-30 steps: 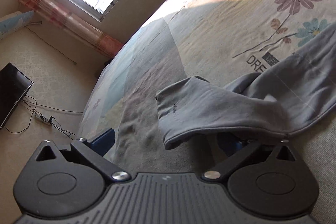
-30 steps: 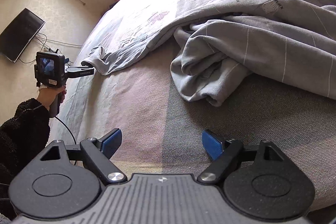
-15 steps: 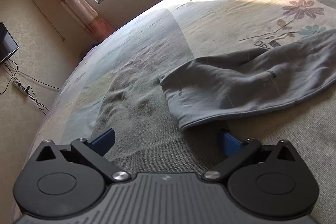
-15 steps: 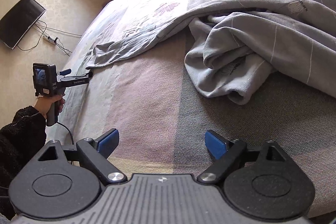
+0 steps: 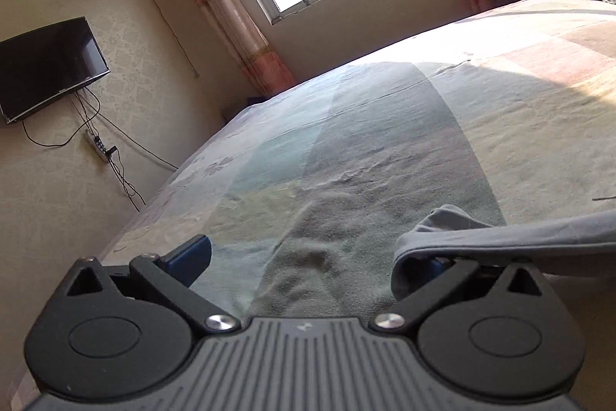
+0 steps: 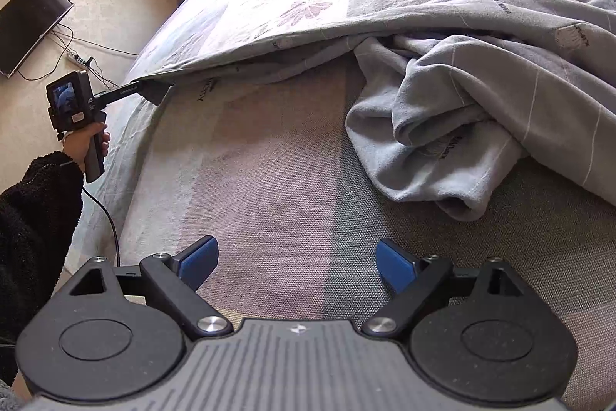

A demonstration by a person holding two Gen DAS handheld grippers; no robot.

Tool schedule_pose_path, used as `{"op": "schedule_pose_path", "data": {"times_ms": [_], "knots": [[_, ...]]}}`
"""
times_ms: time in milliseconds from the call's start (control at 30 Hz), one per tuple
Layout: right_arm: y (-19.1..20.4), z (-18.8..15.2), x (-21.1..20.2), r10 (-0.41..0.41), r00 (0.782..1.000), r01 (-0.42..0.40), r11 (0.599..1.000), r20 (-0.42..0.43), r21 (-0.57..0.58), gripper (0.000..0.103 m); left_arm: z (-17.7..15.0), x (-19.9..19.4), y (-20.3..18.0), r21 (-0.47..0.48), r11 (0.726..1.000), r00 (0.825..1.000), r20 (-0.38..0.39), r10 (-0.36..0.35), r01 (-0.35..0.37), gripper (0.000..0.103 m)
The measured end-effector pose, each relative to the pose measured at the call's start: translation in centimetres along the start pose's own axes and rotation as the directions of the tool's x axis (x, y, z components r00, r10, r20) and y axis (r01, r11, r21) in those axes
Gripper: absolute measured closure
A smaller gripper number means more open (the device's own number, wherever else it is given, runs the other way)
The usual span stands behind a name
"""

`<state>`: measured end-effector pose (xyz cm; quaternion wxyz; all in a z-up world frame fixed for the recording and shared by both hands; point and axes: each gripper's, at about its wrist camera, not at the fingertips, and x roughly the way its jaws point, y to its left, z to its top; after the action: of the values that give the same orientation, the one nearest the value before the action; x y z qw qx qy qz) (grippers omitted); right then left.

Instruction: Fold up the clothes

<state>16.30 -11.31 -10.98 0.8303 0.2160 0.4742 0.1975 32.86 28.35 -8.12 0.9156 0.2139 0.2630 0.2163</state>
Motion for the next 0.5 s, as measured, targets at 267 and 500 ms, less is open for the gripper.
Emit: {"op": "schedule_pose_path", "data": {"times_ms": [267,500], "knots": [[0.9,-0.7,-0.4,-0.014,1.000,0.014,0.999,-0.003,-0.046,0.011,-3.0,-2.2,-2.3,0.335,0.938,0.993,-0.100,-0.062,0.092,0.000],[0.9,-1.5,-2.8,0.025,0.999,-0.022,0.998,0.047,-0.055,0.011,-3.8,-7.9,-1.0,0.314,0.932,0.979,-0.154,-0.137,0.180,0.000]]}}
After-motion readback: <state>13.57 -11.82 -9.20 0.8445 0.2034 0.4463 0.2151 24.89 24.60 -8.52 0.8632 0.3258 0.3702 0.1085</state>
